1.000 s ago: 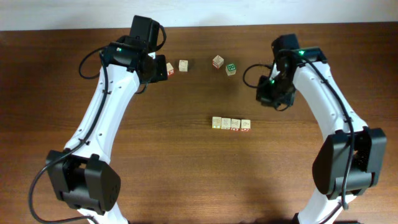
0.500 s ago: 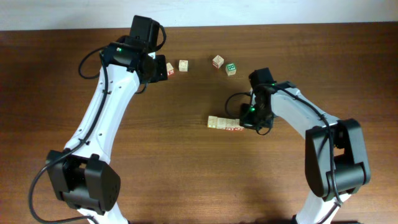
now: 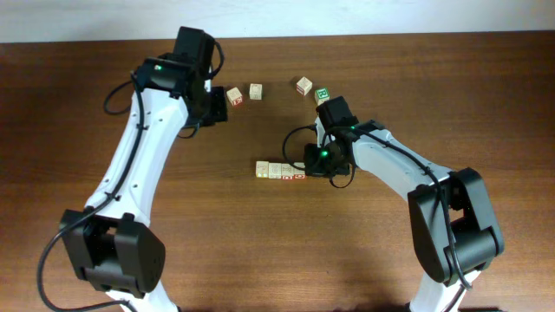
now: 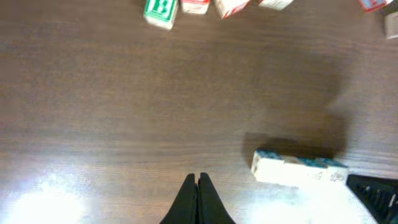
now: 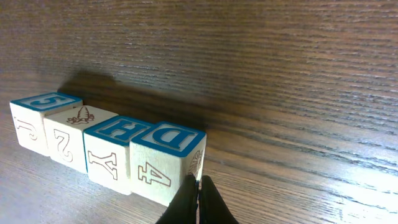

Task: Rotate 4 blocks

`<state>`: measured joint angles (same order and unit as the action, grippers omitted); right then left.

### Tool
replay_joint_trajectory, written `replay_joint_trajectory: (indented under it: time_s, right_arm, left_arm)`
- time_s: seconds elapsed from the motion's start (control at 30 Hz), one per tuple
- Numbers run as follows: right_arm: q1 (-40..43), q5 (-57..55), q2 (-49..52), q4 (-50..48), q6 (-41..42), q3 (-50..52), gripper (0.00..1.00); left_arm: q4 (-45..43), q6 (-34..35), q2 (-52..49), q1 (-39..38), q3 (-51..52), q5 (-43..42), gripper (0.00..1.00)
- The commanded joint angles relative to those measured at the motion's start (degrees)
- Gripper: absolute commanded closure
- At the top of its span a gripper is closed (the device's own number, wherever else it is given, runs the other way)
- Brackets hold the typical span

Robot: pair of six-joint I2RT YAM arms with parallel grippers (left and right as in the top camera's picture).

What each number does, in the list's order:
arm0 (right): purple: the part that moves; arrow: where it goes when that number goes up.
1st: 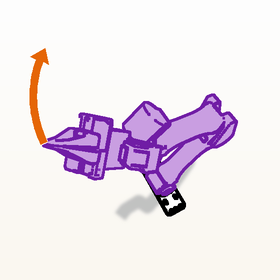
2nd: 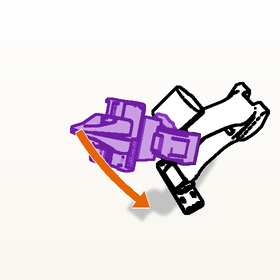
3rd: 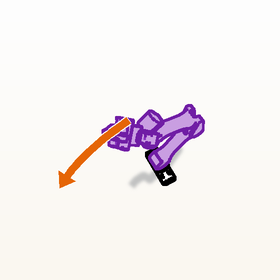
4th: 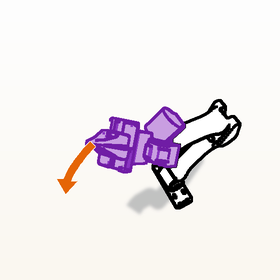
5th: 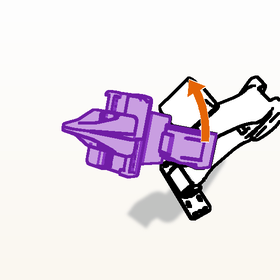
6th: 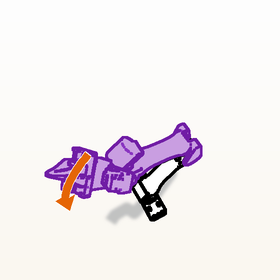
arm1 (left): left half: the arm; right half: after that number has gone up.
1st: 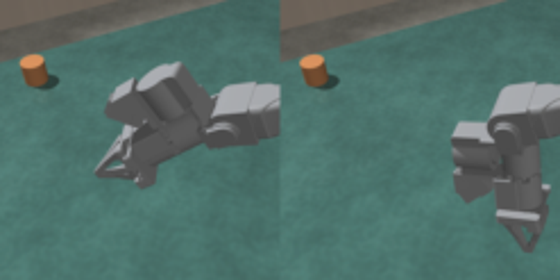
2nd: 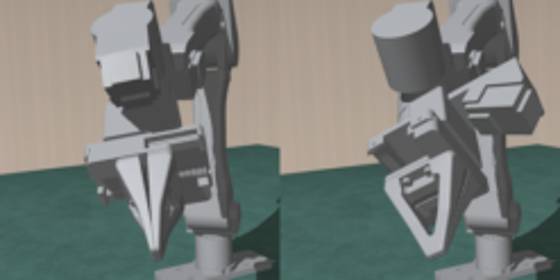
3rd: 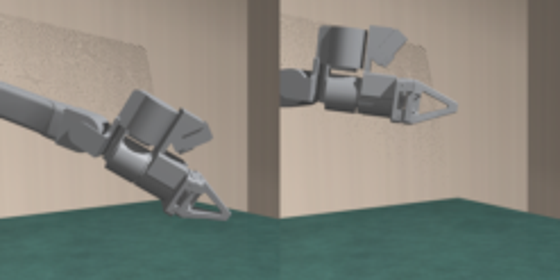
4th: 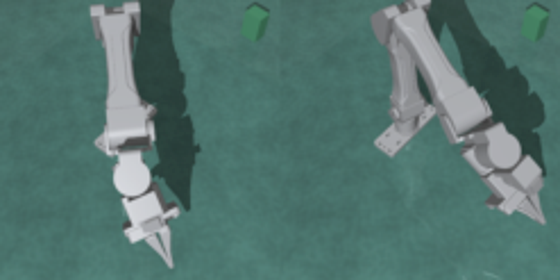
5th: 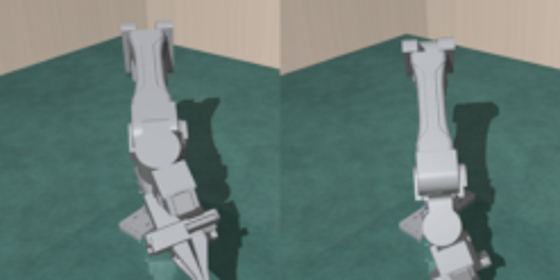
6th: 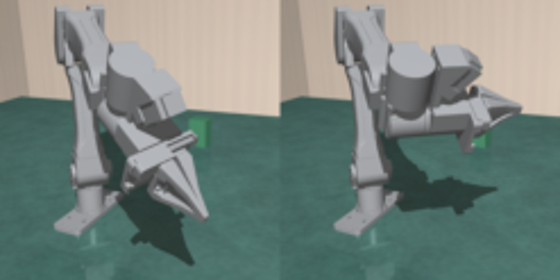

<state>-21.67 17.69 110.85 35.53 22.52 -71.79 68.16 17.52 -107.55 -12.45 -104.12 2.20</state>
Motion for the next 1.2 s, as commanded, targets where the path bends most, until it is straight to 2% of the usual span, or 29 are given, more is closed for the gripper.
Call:
replay_joint_trajectory:
  time_s: [0.0, 0.07, 0.1, 0.2, 0.23, 0.27, 0.4, 0.53, 0.57, 0.67, 1.17]
  right_arm:
    - [2.71, 4.15, -0.02, 3.50, 0.42, -4.61, 0.95]
    - [6.40, 5.97, -0.02, 9.29, 0.15, -9.53, 0.95]
    - [8.44, 6.47, -0.02, 11.67, -1.22, -10.67, 0.94]
    - [9.64, 7.19, 0.15, 12.90, -4.13, -8.72, 0.95]
    - [9.29, 7.17, 0.17, 12.35, -4.15, -7.58, 0.96]
    - [8.96, 7.17, 0.17, 10.38, -4.33, -5.77, 0.96]
    - [8.94, 7.21, 0.17, 4.02, -4.31, -1.05, 0.96]
    - [8.94, 7.19, 0.20, 2.51, -4.33, 0.61, 0.96]
    - [8.94, 7.19, 0.20, 1.90, -4.33, 0.98, 0.96]
    - [8.94, 7.19, 0.22, -0.33, -4.31, 2.51, 0.96]
    - [7.61, 8.70, 0.22, -0.85, -3.61, 3.06, 0.95]
  left_arm:
    - [0.50, -11.02, -0.35, 2.08, -0.04, -9.64, 1.00]
    - [1.03, -18.29, -0.48, 2.91, 0.26, -15.98, 1.00]
    - [-0.35, -18.40, -0.81, 2.99, 2.08, -16.44, 1.00]
    - [-8.44, -17.94, -2.08, 2.56, 10.93, -17.03, 1.00]
    - [-10.62, -15.93, -2.23, 2.32, 13.57, -17.05, 1.00]
    - [-12.68, -10.84, -2.27, 2.23, 16.92, -18.25, 1.00]
    - [-20.87, -10.88, -2.29, 1.95, 25.24, -29.68, 1.00]
    - [-25.53, -10.19, -2.38, 0.39, 28.63, -29.42, 1.00]
    - [-27.08, -6.32, -2.54, -0.17, 29.31, -25.73, 1.00]
    - [-29.68, -3.98, -5.16, -0.28, 29.33, -25.38, 1.00]
    - [-27.78, -3.15, -7.10, -2.80, 29.35, -26.01, 1.00]
